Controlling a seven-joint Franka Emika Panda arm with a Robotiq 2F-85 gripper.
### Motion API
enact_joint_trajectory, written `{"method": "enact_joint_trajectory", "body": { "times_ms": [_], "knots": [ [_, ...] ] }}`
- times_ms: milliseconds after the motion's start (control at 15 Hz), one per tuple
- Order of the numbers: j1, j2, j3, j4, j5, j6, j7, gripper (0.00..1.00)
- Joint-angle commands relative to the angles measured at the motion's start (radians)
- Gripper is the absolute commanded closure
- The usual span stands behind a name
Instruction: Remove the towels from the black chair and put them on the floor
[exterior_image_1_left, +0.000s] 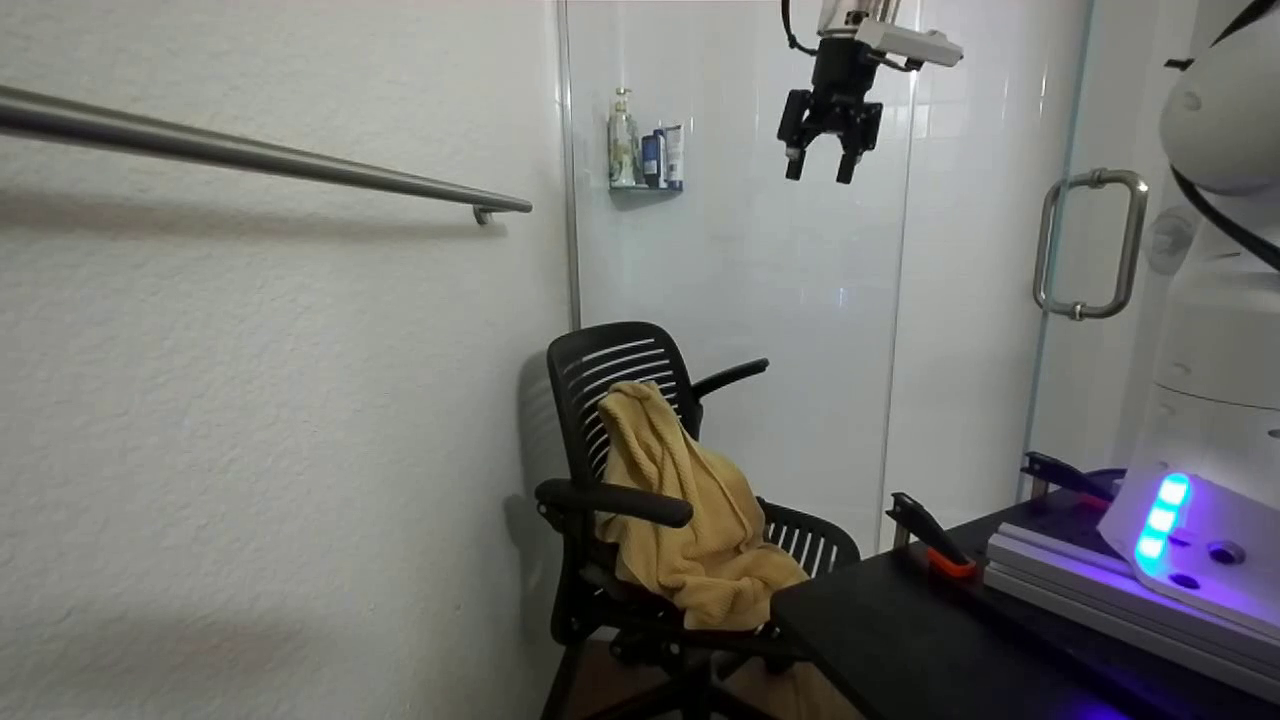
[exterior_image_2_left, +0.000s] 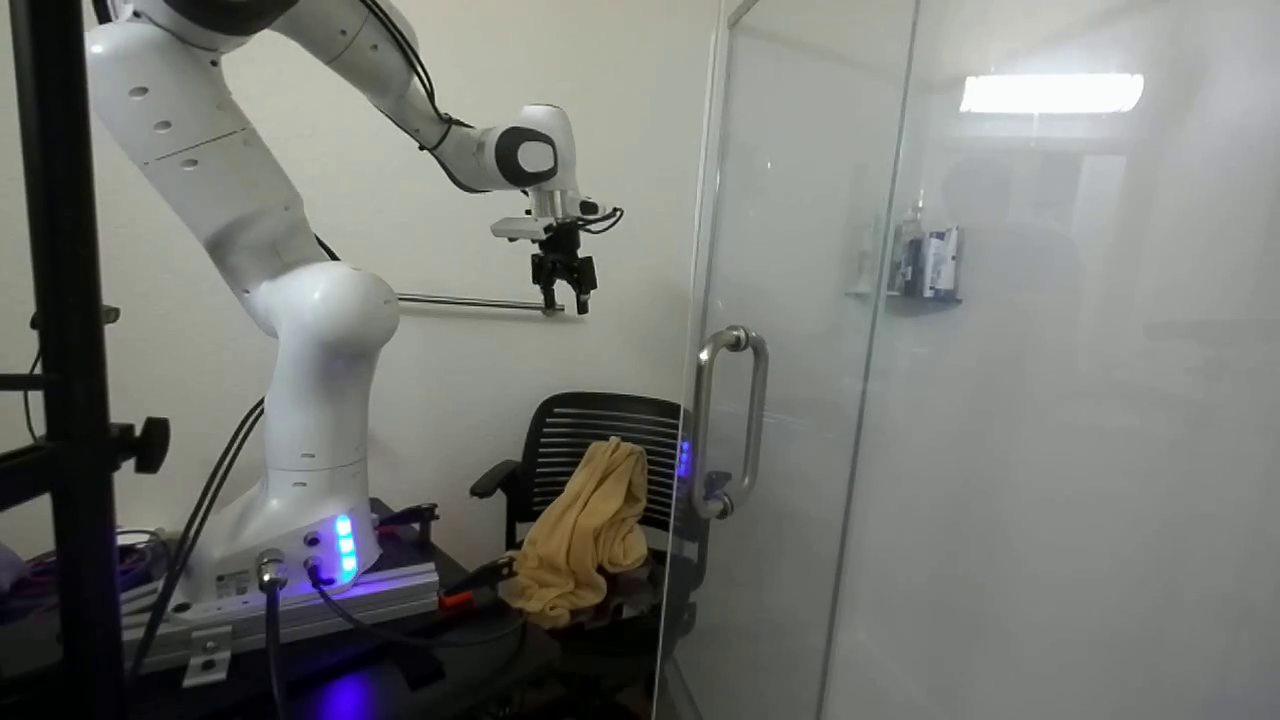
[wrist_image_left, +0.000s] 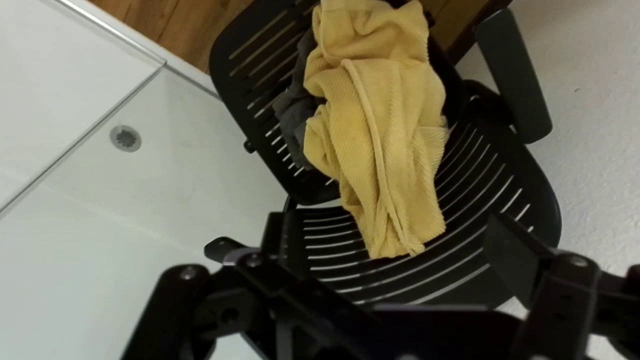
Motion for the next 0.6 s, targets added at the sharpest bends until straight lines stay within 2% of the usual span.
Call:
{"method": "enact_joint_trajectory", "body": {
  "times_ms": [0,133,200,333,400,467,533],
  "knots": [
    [0.028,0.129,-0.043,0.098,0.081,-0.141,-0.093,0.0],
    [0.013,0.135,-0.01,0.127,0.053,-0.279,-0.077,0.0],
    [0.003,0.114,-0.012,0.08,0.061,-0.173,-0.072,0.0],
    [0.005,0.123,-0.003,0.103,0.06,-0.24,-0.071,0.0],
    [-0.002,0.12,-0.012,0.1,0.079,-0.215,-0.06,0.0],
    [-0.013,0.175,-0.04,0.131,0.111,-0.231,-0.056,0.0],
    [0.003,0.237,-0.075,0.167,0.166,-0.282,-0.116,0.0]
  ]
}}
